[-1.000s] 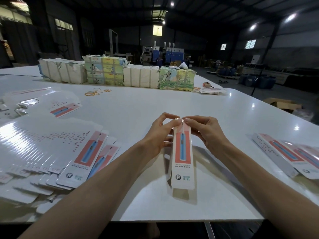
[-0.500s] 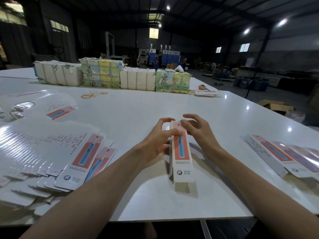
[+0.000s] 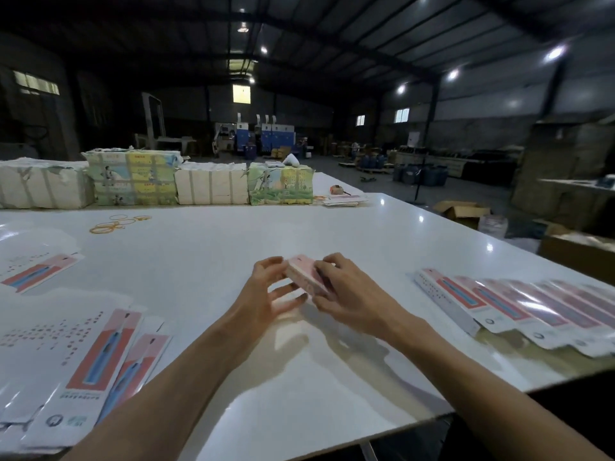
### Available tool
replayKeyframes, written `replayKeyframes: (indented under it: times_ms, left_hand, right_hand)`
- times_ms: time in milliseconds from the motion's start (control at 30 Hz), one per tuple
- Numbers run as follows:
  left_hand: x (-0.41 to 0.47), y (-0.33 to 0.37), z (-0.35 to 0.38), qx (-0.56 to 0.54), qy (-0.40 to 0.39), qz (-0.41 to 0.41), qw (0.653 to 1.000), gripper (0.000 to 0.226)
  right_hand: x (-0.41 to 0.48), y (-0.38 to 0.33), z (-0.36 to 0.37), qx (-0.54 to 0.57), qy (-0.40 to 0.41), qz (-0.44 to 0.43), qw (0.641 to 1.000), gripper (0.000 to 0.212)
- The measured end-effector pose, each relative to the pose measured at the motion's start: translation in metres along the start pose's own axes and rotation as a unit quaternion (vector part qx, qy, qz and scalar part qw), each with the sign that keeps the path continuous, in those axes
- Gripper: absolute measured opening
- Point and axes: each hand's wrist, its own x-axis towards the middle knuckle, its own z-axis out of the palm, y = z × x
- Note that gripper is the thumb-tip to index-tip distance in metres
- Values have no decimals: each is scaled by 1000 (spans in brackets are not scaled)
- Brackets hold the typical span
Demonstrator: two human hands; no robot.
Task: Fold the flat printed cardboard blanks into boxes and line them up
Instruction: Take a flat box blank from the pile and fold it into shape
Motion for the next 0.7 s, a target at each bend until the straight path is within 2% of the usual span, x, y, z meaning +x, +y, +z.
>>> replayKeyframes:
  times_ms: [100,233,333,467,567,633,700]
  left_hand:
    - [1,-2,-5,46,-6,5,999,36]
    - [3,-3,-8,110,-42,12,993,43]
    - [5,-5,-10,139,-56,20,989,36]
    - [2,-5,-12,147,-63,24,987,34]
    - [-1,-3,-10,156,-55,22,986,19]
    - [-4,-2,-7,163,-47,20,985,18]
    - [-8,-1,-4,176,-49,20,983,17]
  right_hand:
    - [-20,39,-21,-48,15,108,993,47]
    - [-55,84,-35,-149,8,211,966,39]
    - [-77,106,-36,-225,-1,223,949,36]
    - [-92,116,-50,-238,-2,238,942,37]
    - [-97,118,-60,-272,-32,260,926,42]
    - [-89,110,-61,-308,-39,259,915,45]
    - [-68,90,-57,-288,-20,229,930,43]
